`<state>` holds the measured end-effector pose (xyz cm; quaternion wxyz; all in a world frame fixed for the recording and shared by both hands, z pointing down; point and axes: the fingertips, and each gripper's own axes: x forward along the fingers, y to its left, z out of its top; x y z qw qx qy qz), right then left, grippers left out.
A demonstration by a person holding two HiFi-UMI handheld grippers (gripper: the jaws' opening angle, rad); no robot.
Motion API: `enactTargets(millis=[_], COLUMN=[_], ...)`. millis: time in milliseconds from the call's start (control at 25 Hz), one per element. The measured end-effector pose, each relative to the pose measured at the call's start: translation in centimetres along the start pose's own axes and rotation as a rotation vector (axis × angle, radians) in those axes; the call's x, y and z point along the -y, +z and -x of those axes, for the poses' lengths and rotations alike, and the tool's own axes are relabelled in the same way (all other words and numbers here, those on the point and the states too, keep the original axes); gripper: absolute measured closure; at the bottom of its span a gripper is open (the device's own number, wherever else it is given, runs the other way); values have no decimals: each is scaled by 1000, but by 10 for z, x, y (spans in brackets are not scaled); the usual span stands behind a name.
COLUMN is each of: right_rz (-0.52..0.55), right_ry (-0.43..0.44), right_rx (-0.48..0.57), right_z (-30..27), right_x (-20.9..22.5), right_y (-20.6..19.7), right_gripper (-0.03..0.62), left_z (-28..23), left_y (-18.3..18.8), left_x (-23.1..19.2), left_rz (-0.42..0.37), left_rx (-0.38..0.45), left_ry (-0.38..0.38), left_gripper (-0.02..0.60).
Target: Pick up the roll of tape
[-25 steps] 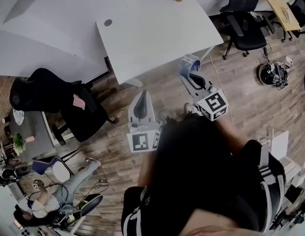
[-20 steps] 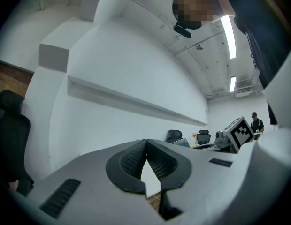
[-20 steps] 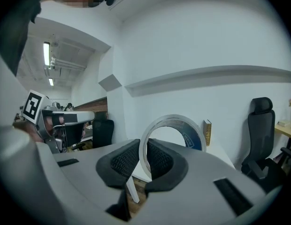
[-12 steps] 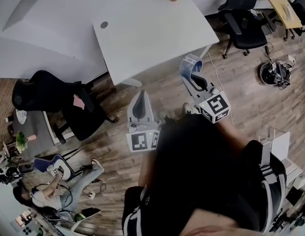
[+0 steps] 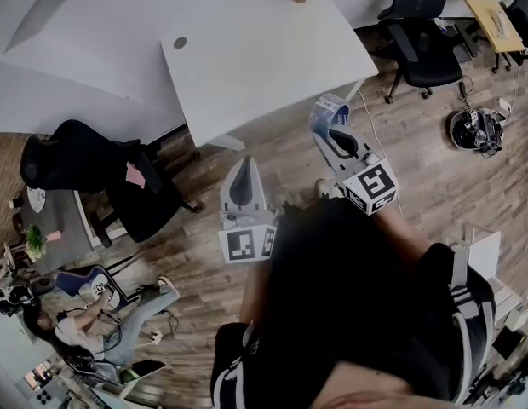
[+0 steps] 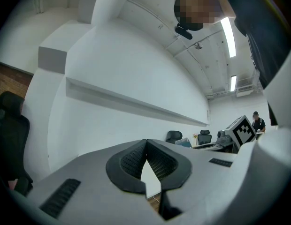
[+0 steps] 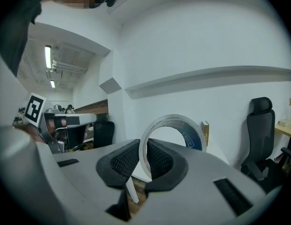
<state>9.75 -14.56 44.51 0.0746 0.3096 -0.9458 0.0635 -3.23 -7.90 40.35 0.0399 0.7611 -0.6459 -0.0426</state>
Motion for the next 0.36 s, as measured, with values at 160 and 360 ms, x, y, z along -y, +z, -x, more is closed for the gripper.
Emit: enactTargets(millis=[160,360], right_rz=[3,2], right_ry=[2,1], right_rx=[3,4], right_z=[0,-3], right_x=[-3,-4], right_y=[1,4], right_gripper=[533,533], left_z=[2,0], left_y=[0,2], left_x=[-1,-4], left_rz=[5,9], left_rx=[5,0], left_ry=[-3,-3], left_gripper=[558,558])
